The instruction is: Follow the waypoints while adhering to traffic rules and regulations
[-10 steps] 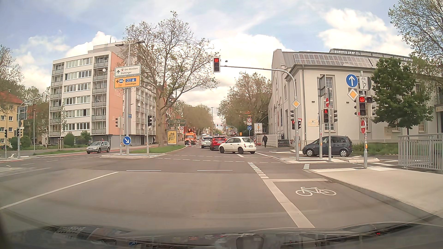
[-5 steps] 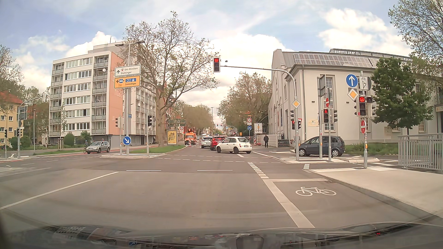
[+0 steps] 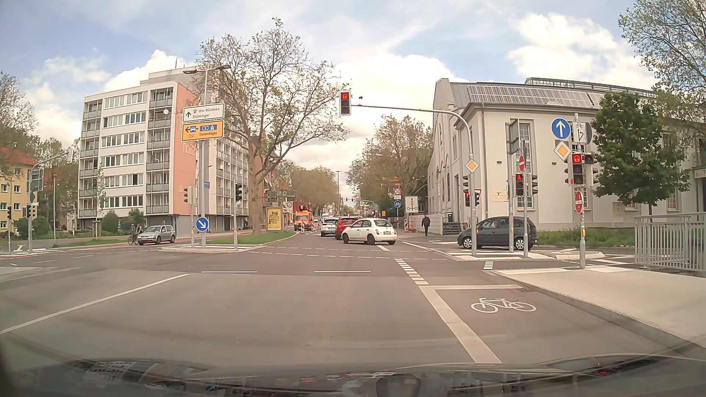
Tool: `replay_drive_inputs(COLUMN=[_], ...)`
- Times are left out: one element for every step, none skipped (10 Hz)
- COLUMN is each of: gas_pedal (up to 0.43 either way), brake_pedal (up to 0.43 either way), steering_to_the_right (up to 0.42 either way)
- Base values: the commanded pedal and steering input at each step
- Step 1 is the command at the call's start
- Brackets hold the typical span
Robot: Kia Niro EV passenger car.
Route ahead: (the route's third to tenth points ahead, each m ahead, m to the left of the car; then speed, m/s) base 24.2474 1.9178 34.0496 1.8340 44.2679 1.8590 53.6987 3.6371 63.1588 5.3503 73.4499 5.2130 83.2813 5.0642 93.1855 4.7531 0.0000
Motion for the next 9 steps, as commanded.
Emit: replay_drive_inputs(gas_pedal=[0.0, 0.0, 0.0, 0.0, 0.0, 0.0, 0.0, 0.0, 0.0], brake_pedal=[0.244, 0.244, 0.244, 0.244, 0.244, 0.244, 0.244, 0.244, 0.244], steering_to_the_right=[-0.001, -0.001, -0.001, -0.001, -0.001, -0.001, -0.001, -0.001, -0.001])
